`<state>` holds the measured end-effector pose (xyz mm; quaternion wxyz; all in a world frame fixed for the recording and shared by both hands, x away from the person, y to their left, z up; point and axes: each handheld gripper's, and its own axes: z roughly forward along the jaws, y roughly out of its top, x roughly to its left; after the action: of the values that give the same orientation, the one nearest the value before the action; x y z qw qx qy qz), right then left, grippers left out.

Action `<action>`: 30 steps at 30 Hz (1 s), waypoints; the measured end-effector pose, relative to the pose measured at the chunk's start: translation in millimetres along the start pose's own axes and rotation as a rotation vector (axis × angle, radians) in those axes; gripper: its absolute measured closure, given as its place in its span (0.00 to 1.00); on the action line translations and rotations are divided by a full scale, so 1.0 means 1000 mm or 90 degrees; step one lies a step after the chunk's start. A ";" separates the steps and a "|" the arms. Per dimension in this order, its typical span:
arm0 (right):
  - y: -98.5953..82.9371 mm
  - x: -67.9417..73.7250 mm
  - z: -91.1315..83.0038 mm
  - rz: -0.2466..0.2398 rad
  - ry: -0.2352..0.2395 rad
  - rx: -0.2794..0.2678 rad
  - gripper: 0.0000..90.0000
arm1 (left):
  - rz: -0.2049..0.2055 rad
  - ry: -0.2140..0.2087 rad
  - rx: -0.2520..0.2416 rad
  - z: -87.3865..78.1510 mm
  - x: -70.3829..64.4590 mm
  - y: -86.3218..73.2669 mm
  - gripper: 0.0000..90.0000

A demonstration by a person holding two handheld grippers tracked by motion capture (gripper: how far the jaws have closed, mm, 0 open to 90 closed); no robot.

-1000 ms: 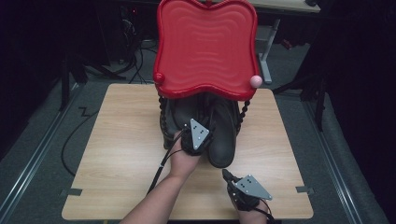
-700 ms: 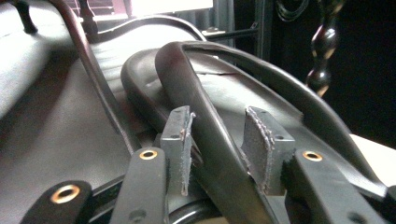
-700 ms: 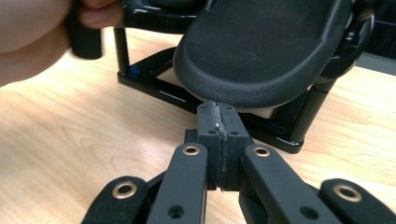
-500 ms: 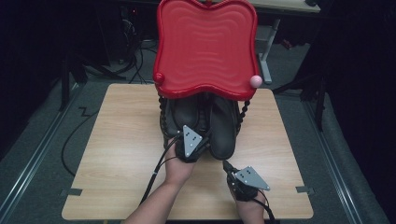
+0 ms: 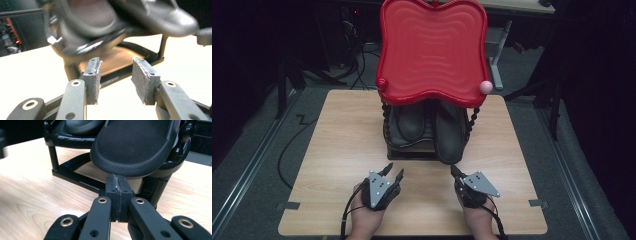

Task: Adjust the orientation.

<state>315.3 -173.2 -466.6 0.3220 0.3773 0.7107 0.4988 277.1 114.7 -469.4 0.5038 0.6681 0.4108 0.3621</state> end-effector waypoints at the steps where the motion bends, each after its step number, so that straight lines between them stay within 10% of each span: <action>1: 0.001 -0.001 0.002 0.004 0.002 -0.001 1.00 | -0.020 -0.004 -0.002 -0.003 0.004 -0.002 0.64; 30: 0.025 -0.020 0.039 0.034 -0.032 -0.042 1.00 | 0.002 -0.033 0.016 -0.001 -0.001 -0.013 0.62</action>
<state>363.2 -166.9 -452.9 0.3386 0.3980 0.6753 0.5206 273.6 116.5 -481.7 0.5052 0.6840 0.4009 0.3408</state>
